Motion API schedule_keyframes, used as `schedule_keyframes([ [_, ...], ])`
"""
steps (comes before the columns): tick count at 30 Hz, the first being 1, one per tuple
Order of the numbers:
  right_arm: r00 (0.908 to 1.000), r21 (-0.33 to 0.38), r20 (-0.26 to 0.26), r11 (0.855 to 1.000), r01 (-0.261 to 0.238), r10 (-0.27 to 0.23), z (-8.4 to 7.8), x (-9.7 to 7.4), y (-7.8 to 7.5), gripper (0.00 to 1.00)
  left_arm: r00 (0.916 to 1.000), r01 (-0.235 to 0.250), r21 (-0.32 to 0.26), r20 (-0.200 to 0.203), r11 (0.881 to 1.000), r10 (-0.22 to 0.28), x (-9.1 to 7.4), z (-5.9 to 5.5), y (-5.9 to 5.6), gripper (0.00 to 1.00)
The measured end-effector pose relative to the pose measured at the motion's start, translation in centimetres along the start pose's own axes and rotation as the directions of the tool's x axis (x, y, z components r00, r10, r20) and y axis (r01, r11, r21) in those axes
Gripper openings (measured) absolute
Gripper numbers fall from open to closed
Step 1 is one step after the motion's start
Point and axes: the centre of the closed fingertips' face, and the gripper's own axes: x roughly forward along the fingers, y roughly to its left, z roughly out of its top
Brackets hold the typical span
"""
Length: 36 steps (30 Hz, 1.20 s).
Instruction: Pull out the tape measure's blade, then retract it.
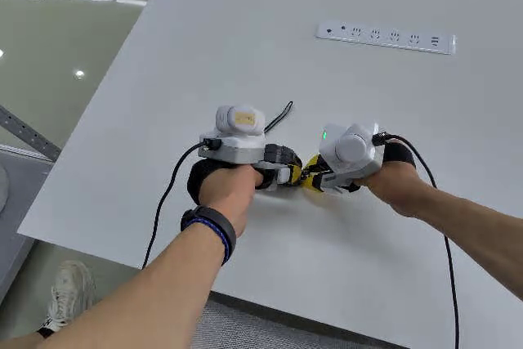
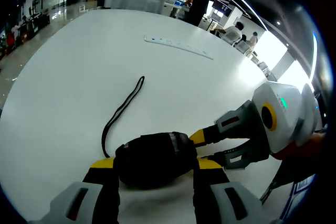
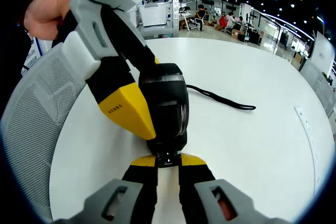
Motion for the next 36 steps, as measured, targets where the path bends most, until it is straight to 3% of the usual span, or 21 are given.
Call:
schedule_keyframes([
  [8,0.9987,0.058,0.039,0.998,0.031,-0.034,-0.1,-0.1,-0.1,0.16,0.9999,-0.011,0.011,0.001,1.0,0.011,-0.1,-0.4,0.1,0.55],
  [15,0.9984,0.096,0.035,0.995,0.04,-0.044,-0.2,-0.3,0.3,0.22,0.9997,0.016,0.001,0.017,1.0,-0.016,-0.6,-0.4,0.2,0.54],
  [20,0.9956,0.204,0.03,0.976,0.08,-0.088,-0.9,-1.3,0.1,0.28,0.9991,0.033,0.05,0.026,0.998,-0.034,-1.5,-0.6,0.2,0.54],
  [22,0.9952,0.207,0.028,0.975,0.086,-0.093,-1.2,-1.5,0.3,0.29,0.9987,0.039,0.064,0.03,0.997,-0.041,-1.8,-0.8,0.3,0.54],
  [29,0.9862,0.288,0.049,0.948,0.137,-0.158,-1.2,-3.4,1.1,0.32,0.9965,0.062,0.144,0.047,0.988,-0.069,-3.5,-1.4,0.8,0.54],
  [36,0.9657,0.379,0.076,0.903,0.202,-0.248,-1.4,-5.7,1.3,0.37,0.9906,0.092,0.237,0.077,0.967,-0.113,-5.8,-2.1,1.8,0.54],
])
